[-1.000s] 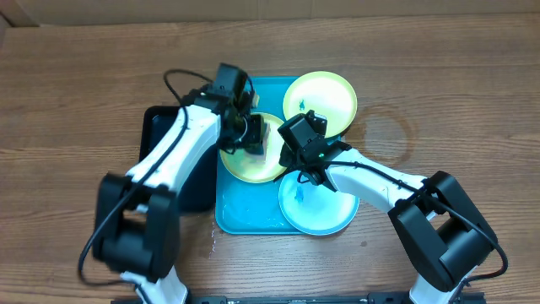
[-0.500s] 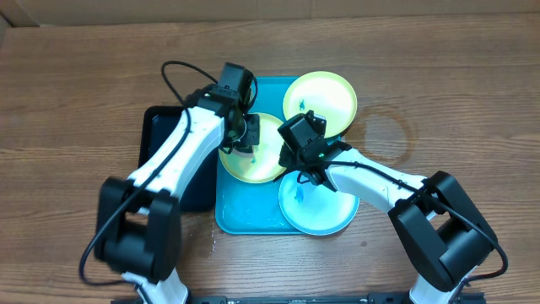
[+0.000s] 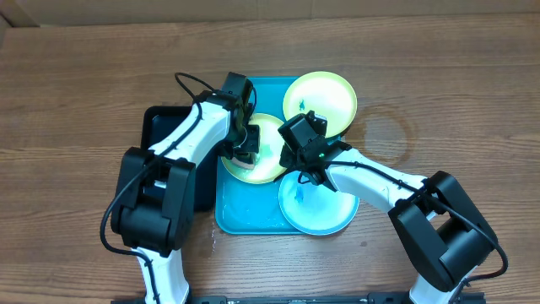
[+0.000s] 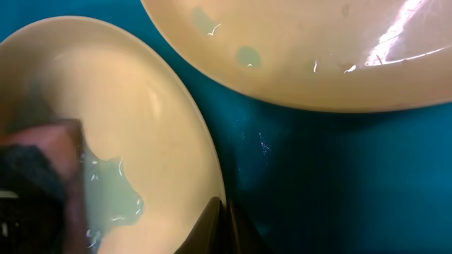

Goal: Clean dirty plates on tray and stack at the side
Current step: 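Keep scrubbing the yellow plate surface with the left-held sponge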

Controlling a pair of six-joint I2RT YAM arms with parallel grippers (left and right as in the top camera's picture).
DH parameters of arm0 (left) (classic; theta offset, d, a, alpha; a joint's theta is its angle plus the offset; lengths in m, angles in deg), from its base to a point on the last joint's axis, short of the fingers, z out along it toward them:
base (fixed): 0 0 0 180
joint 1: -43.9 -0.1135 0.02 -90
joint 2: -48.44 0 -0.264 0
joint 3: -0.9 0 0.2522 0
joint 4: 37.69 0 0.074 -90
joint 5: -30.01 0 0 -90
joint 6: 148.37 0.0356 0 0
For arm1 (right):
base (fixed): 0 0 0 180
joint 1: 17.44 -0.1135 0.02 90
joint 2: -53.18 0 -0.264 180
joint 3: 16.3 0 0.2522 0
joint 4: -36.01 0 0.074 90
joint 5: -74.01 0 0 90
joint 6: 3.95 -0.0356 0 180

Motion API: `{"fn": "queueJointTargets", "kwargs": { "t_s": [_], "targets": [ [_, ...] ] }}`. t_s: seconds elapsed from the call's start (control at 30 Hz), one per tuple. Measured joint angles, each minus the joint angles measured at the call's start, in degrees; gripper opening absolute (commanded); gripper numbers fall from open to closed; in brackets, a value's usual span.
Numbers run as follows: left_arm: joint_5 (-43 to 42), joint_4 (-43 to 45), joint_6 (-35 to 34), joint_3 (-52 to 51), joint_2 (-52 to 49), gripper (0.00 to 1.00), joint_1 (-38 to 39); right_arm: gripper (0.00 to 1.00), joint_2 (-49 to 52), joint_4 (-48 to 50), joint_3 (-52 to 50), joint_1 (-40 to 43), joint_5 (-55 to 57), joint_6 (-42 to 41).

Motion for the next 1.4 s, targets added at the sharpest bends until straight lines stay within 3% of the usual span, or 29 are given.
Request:
{"fn": "queueJointTargets", "kwargs": {
  "t_s": [0.2, 0.37, 0.63, 0.97, 1.4],
  "targets": [
    [-12.41, -4.04, 2.49, 2.62, -1.53, 0.04, 0.13, 0.04, 0.00, 0.07, 0.00, 0.00, 0.02, -0.02],
    [-14.95, -7.45, 2.84, 8.81, -1.46, 0.04, -0.44, 0.04, 0.00, 0.26, 0.00, -0.02, -0.15, -0.04],
    [-2.89, -7.32, 2.40, 10.71, 1.14, 0.04, -0.61, 0.04, 0.00, 0.33, 0.00, -0.02, -0.22, 0.00],
    [6.95, -1.16, 0.57, 4.15, 0.02, 0.04, -0.61, 0.04, 0.00, 0.33, 0.00, -0.02, -0.46, -0.07],
    [4.04, 4.02, -0.61, 0.35, -0.15, 0.04, -0.79, 0.04, 0.00, 0.20, 0.00, -0.02, -0.42, -0.04]
  ]
}}
